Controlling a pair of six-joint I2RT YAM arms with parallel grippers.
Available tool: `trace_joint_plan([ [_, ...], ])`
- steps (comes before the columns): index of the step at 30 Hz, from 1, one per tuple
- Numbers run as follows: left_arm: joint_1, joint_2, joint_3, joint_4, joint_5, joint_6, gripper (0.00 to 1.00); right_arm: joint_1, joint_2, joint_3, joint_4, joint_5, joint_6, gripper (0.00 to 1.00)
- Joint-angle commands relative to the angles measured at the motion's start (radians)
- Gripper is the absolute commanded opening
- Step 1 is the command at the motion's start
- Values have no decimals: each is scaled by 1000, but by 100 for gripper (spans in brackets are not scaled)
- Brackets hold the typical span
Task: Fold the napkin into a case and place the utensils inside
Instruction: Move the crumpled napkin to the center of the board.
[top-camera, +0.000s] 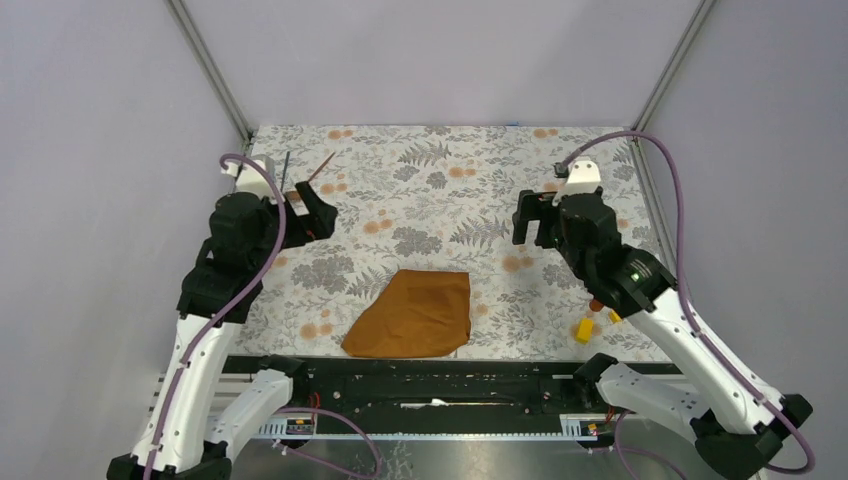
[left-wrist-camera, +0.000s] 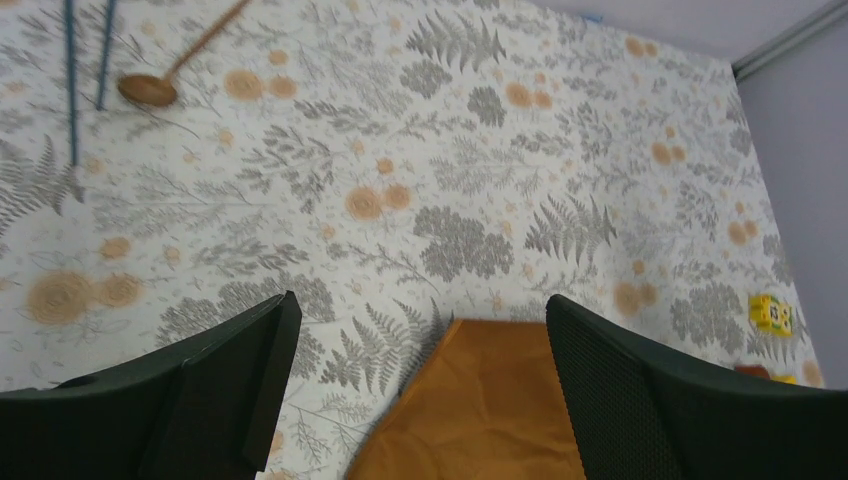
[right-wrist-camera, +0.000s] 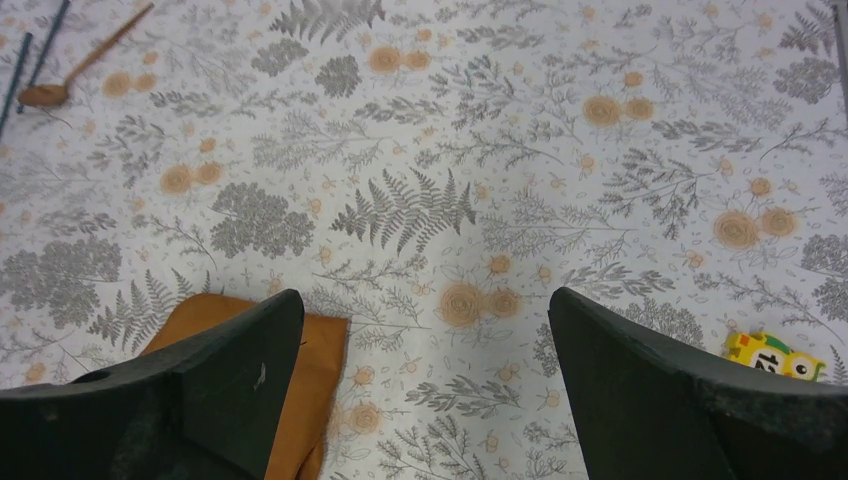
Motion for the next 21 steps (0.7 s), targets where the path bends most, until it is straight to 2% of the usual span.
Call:
trace_joint_plan([
  [1, -89, 13, -80, 10, -44, -39, 99, -4, 109, 41, -40, -60, 61, 100],
  [5, -213, 30, -223, 84, -2, -122, 99, -4, 223, 15, -55, -216, 176, 100],
  [8, -284, 60, -327, 184, 86, -196, 99, -6, 299, -20, -50, -345, 231, 100],
  [11, -327, 133, -409, 272, 156, -254, 99, -26, 326, -111, 38, -518, 282, 100],
  [13, -343, 203, -448, 315, 203, -263, 99, -89, 343, -175, 93, -648, 318, 95],
  [15, -362, 286, -473, 345, 229, -258, 99, -196, 360, -248, 158, -804, 340, 86],
  [21, -410, 480, -453, 358, 125, -230, 99, -251, 503, -334, 309, -998, 332, 80],
])
